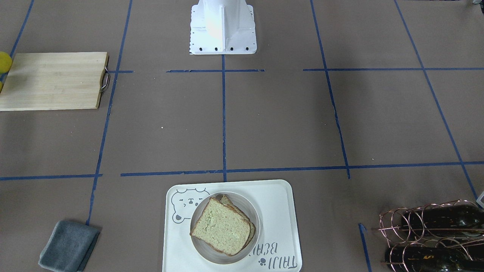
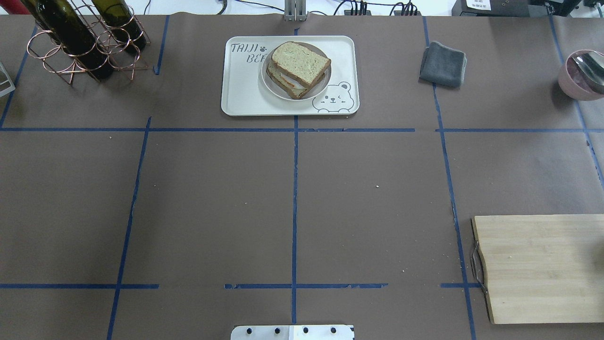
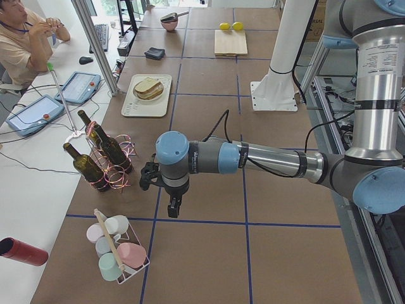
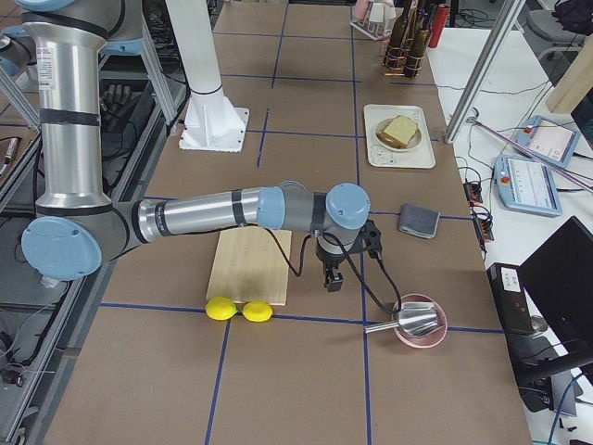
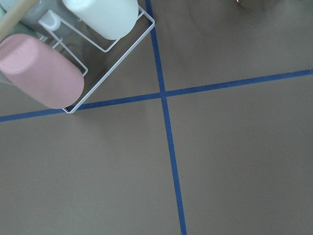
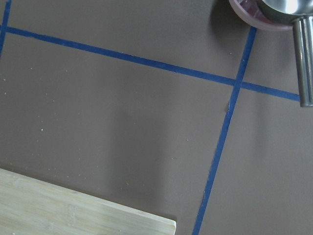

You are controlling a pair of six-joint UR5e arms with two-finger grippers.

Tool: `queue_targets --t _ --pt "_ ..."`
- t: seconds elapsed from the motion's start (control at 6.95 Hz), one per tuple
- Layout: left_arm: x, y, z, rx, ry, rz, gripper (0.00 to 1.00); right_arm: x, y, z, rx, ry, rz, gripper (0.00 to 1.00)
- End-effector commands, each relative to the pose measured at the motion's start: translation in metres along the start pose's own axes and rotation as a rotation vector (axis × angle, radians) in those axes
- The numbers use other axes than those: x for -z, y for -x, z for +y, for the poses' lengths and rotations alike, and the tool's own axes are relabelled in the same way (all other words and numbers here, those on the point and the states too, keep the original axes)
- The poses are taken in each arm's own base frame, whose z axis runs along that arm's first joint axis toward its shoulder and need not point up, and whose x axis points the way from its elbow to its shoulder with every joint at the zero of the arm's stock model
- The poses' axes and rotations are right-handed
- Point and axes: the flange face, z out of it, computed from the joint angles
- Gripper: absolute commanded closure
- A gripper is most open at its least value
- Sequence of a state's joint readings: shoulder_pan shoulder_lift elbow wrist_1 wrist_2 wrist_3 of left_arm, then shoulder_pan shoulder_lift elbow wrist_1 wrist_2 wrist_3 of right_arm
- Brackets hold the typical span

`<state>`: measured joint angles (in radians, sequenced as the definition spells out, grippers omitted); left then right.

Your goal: Make sandwich and place on tray

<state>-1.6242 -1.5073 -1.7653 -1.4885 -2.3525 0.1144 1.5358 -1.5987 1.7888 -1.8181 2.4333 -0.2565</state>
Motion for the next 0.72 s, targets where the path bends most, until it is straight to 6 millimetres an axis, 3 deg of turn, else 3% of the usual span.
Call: queue_targets --t 0.0,0.29,0.58 --pt "-0.004 0.002 0.007 -0.01 -0.028 0.001 0.0 0.002 0.002 -0.003 0.005 -0.002 0.007 0.0" --pt "-0.006 0.003 0.007 -0.008 -0.024 0.003 0.0 0.004 0.009 -0.015 0.012 0.013 0.084 0.0" --pt "-0.004 -0.001 0.002 -0.012 -0.023 -0.001 0.0 -0.001 0.005 -0.009 0.003 0.02 0.077 0.0"
